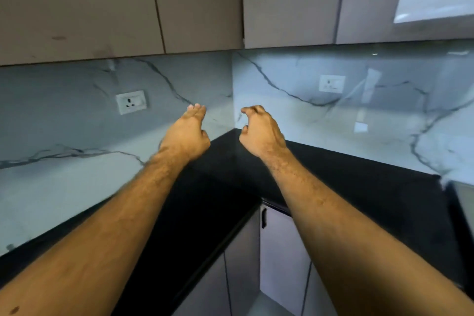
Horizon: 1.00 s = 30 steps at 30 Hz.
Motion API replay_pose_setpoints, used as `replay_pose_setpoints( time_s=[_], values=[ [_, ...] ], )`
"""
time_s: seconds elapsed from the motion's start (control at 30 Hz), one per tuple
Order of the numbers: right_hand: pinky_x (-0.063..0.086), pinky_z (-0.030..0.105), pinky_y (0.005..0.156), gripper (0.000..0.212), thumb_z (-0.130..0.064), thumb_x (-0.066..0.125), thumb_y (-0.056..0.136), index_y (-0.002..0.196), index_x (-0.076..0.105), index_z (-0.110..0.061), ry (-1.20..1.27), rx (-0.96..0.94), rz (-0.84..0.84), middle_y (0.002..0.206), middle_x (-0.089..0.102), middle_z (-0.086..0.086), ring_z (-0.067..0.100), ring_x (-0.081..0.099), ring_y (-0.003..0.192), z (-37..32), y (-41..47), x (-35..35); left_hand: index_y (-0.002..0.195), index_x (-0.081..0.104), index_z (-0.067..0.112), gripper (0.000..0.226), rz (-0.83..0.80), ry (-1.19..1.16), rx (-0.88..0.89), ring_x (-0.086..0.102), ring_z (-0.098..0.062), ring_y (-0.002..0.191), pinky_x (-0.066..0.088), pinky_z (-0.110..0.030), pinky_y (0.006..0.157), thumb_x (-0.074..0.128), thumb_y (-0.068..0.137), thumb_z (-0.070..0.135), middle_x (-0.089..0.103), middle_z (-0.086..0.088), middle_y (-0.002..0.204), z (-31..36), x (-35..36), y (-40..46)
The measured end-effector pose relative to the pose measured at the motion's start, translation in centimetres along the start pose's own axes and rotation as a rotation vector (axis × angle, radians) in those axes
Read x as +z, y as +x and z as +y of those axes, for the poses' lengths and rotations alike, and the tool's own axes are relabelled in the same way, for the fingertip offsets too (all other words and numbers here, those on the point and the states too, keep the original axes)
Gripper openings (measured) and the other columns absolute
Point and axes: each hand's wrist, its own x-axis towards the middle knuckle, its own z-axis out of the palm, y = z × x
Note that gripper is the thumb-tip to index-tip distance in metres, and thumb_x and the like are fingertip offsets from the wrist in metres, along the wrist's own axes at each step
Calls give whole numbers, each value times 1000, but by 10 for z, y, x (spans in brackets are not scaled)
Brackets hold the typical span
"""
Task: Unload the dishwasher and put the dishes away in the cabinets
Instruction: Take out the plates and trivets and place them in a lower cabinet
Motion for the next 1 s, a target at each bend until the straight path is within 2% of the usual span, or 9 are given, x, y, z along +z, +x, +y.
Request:
replay_pose_setpoints(
  time_s=[0.1, 0.3, 0.4, 0.5, 0.57, 0.63, 0.77, 0.87, 1.0],
  values=[
    [48, 38, 102, 50, -11, 54, 89, 139, 52, -15, -48, 95, -26, 135, 52, 8, 26, 53, 121, 62, -25, 7, 154, 27, 14, 70, -107, -64, 48, 21, -17, 149, 21, -35, 121, 52, 89, 15, 23, -4, 162, 27, 54, -7],
    [49, 36, 97, 42, -12, 52, 93, 135, 56, -15, -40, 302, -59, 131, 53, 6, 24, 54, 117, 177, -69, 18, 154, 28, 18, 63, -259, -151, 159, 18, -12, 149, 20, -29, 119, 49, 95, 14, 25, 1, 161, 100, 148, -20],
    [50, 32, 94, 37, -11, 53, 95, 131, 58, -17, 3, 404, -66, 125, 53, 3, 19, 55, 110, 220, -91, 25, 152, 34, 21, 57, -330, -220, 127, 32, -17, 144, 29, -33, 116, 49, 97, 15, 34, 2, 157, 130, 190, -29],
    [49, 31, 94, 41, -6, 56, 92, 130, 58, -20, 45, 521, -135, 125, 52, 0, 16, 55, 108, 252, -115, 41, 149, 39, 24, 54, -410, -264, 34, 48, -24, 132, 41, -38, 108, 50, 97, 15, 46, 0, 148, 146, 235, -44],
    [48, 31, 96, 39, -4, 59, 90, 126, 61, -20, 50, 604, -180, 123, 52, -1, 17, 55, 109, 271, -134, 55, 146, 42, 21, 51, -451, -278, 39, 55, -26, 122, 46, -39, 101, 52, 96, 15, 54, -5, 140, 154, 263, -58],
    [49, 31, 95, 32, -3, 59, 90, 117, 65, -18, 64, 693, -229, 117, 55, 1, 18, 56, 106, 285, -156, 74, 145, 44, 18, 49, -495, -301, 62, 57, -27, 118, 47, -37, 99, 51, 96, 13, 57, -7, 136, 159, 285, -74],
    [55, 35, 89, 18, -8, 60, 91, 102, 68, -19, 98, 805, -286, 106, 63, 3, 21, 63, 97, 294, -193, 125, 142, 47, 18, 45, -558, -367, 34, 54, -26, 124, 45, -38, 102, 49, 98, 13, 55, -8, 139, 157, 328, -102],
    [52, 35, 97, 27, -9, 58, 94, 117, 66, -17, 184, 912, -306, 117, 65, 5, 23, 63, 108, 301, -208, 158, 142, 48, 17, 44, -627, -421, 9, 52, -27, 127, 43, -39, 105, 49, 98, 10, 54, -9, 141, 152, 360, -119],
    [44, 36, 108, 47, -1, 55, 93, 139, 53, -13, 252, 1040, -288, 138, 56, 11, 27, 54, 126, 316, -221, 194, 143, 48, 17, 46, -704, -471, 9, 52, -27, 128, 42, -36, 105, 47, 97, 7, 53, -9, 142, 143, 399, -135]
  ],
)
